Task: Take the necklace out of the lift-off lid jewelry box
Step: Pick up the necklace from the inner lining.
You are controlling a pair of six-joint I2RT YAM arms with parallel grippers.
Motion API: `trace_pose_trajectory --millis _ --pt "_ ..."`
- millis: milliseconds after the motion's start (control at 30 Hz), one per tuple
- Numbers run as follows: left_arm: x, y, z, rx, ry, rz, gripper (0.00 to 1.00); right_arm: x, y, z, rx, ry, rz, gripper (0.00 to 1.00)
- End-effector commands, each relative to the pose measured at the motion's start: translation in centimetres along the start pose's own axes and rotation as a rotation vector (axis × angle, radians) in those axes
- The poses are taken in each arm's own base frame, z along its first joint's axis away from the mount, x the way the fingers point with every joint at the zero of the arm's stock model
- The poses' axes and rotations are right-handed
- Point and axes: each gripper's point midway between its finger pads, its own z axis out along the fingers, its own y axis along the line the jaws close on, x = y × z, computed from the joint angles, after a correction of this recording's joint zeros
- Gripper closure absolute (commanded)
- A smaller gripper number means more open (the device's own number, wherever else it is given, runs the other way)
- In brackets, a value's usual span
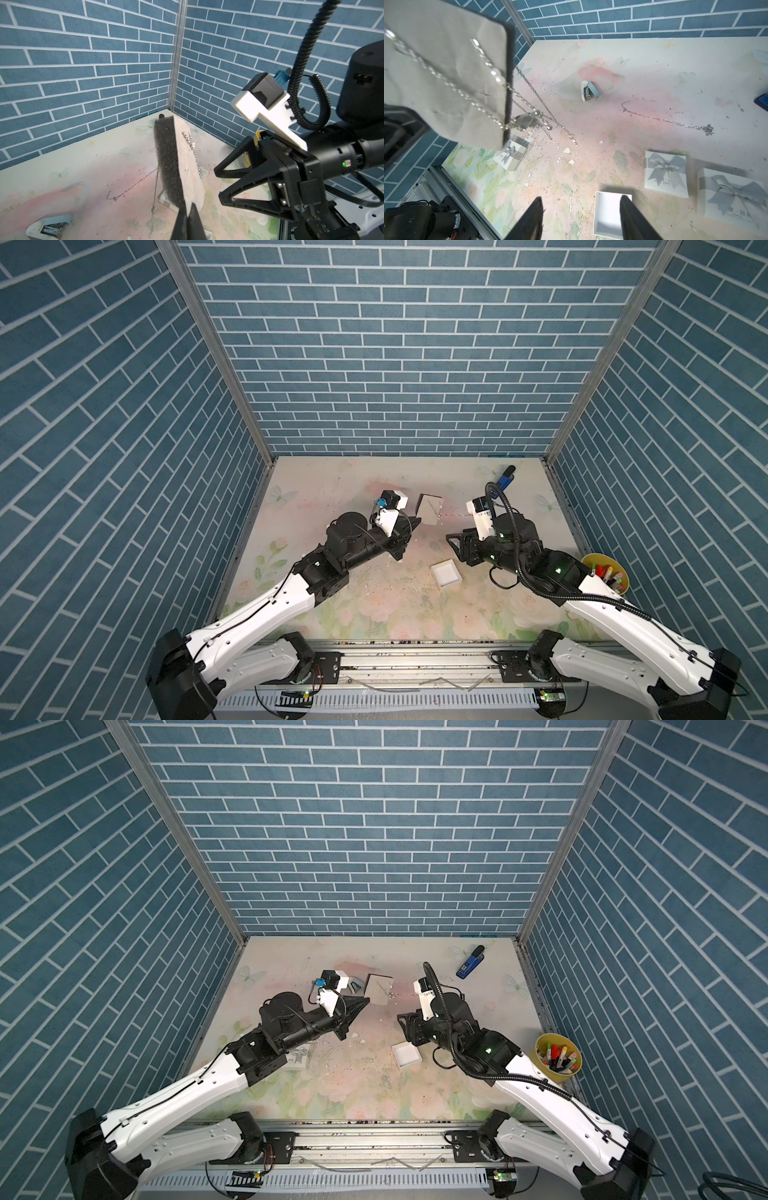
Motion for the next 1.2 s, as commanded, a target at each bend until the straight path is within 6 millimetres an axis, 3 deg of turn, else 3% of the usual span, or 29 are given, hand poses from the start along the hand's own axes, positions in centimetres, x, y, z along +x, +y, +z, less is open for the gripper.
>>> trace_pose_trajectory --millis 0,200,333,533,633,967,1167 --pt "-1.2 -0.8 -0.2 0.033 -0.024 -0.001 1.0 -2.1 1.3 0.4 -0.05 -0.073 -0.071 0.41" --pt "-1.9 -1.4 -0.4 0.064 -0.038 -0.032 1.0 -3.0 2.1 2.1 -0.069 -0.068 -0.125 0.41" --pt "-2.2 -1.4 -0.7 0.058 -0.047 -0.03 1.0 -3.8 2.6 2.9 -0.081 -0.072 -0.145 0.51" --pt "-2.0 -1.3 -0.7 0.053 -0.05 -0.037 1.0 -4.6 2.5 3.1 -0.072 -0.131 -0.152 0.73" --pt "-1.7 -1.2 -0.7 0.051 -0.044 -0.045 1.0 -5.0 2.6 2.8 -0.083 -0.171 -0.152 0.78" --pt "-1.8 -1.2 -0.7 0.054 -0.049 -0.048 1.0 -4.6 2.6 3.3 -0.088 -0.165 -0.188 0.67" --pt "-2.2 -1.2 -0.8 0.05 -0.059 -0.052 1.0 -4.5 2.8 3.3 -0.103 -0.184 -0.216 0.54"
